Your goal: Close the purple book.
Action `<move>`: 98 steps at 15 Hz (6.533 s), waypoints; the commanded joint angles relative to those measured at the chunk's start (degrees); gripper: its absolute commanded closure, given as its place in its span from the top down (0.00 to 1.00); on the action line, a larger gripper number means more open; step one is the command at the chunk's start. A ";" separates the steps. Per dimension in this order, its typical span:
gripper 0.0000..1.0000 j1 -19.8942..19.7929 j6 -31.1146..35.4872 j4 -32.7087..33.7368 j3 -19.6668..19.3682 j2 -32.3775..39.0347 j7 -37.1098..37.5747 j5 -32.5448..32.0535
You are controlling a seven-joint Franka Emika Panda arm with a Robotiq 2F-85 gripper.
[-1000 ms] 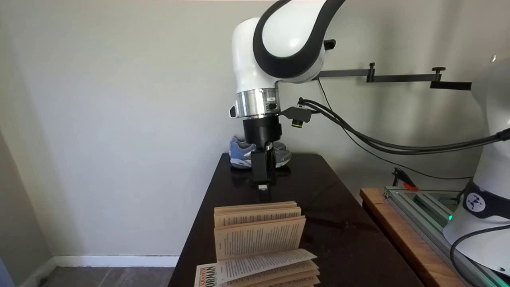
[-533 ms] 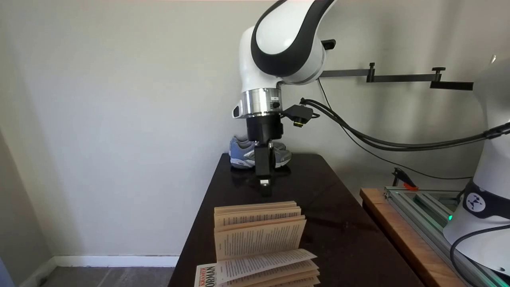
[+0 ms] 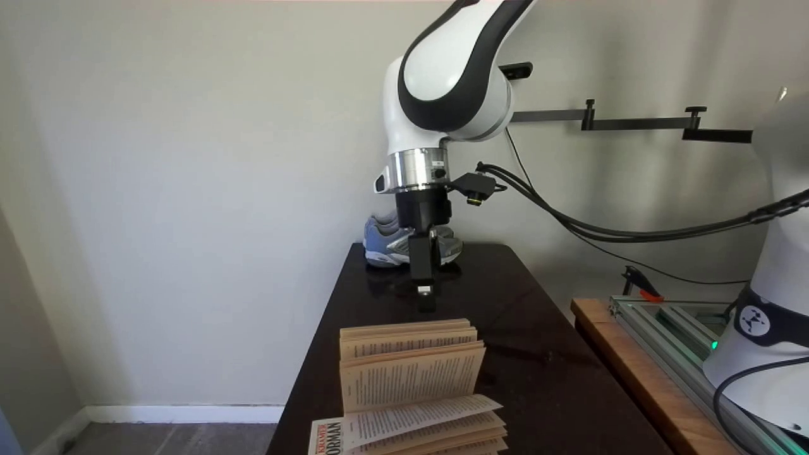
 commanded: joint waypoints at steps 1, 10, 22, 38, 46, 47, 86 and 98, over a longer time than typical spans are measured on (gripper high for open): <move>1.00 -2.13 0.68 1.15 0.06 2.53 -7.97 2.85; 1.00 -6.83 0.31 4.30 3.81 10.53 -36.29 21.67; 1.00 -6.03 -1.15 6.55 6.55 13.19 -40.76 23.42; 1.00 4.27 -3.73 7.16 9.31 9.99 -30.29 21.10; 1.00 9.74 4.98 7.10 9.77 14.83 -18.86 12.27; 1.00 10.01 6.77 6.96 9.96 15.67 -17.87 10.44; 1.00 1.78 15.87 -0.23 2.72 3.73 5.11 -1.87; 1.00 -7.37 6.67 1.72 4.60 7.87 -23.89 17.90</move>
